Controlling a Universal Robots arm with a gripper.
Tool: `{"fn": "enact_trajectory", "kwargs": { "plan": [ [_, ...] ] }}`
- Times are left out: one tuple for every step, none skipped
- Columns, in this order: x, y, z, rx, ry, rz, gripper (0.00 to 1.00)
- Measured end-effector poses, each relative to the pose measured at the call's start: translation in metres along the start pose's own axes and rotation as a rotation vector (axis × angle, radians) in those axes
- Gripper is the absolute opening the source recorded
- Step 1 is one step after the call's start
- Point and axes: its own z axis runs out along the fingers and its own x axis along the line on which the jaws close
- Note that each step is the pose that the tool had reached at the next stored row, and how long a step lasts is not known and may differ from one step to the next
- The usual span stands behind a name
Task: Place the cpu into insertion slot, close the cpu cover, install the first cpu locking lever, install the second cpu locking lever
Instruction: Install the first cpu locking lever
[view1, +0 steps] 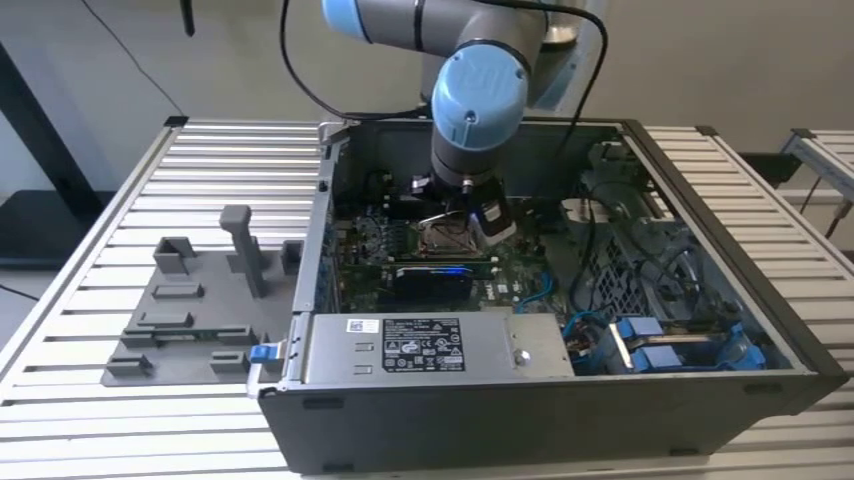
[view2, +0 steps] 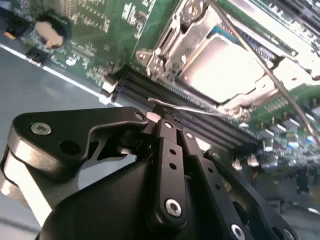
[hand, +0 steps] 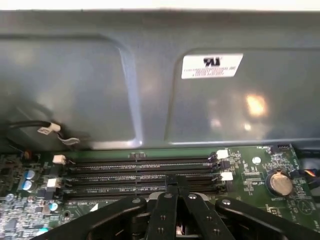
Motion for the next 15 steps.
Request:
{"fn": "enact_trajectory", "kwargs": {
  "plan": [
    [0.0009, 0.0008, -0.0021, -0.0001, -0.0001, 0.000, 0.11],
    [0.0027, 0.0011, -0.0037, -0.0001, 0.0001, 0.000, 0.11],
    [0.0057, 0.0008, -0.0048, -0.0002, 0.0000, 0.000, 0.11],
    [0.0098, 0.0005, -0.0058, 0.0000, 0.0001, 0.000, 0.11],
    [0.0142, 0.0001, -0.0066, 0.0002, 0.0001, 0.000, 0.11],
    [0.0185, -0.0005, -0.0074, 0.0000, 0.0000, 0.000, 0.11],
    [0.0226, -0.0011, -0.0080, -0.0002, 0.0001, 0.000, 0.11],
    [0.0267, -0.0019, -0.0086, -0.0004, 0.0000, -0.001, 0.11],
    [0.0306, -0.0028, -0.0096, 0.0004, -0.0003, -0.001, 0.11],
    [0.0339, -0.0037, -0.0103, 0.0000, -0.0013, -0.001, 0.11],
    [0.0365, -0.0046, -0.0110, -0.0004, -0.0029, -0.003, 0.11],
    [0.0376, -0.0050, -0.0112, -0.0004, -0.0040, -0.003, 0.11],
    [0.0379, -0.0052, -0.0111, 0.0003, -0.0042, -0.004, 0.11],
    [0.0381, -0.0053, -0.0109, 0.0040, -0.0043, -0.004, 0.11],
    [0.0382, -0.0055, -0.0107, 0.0107, -0.0047, -0.004, 0.11]
  ]
}}
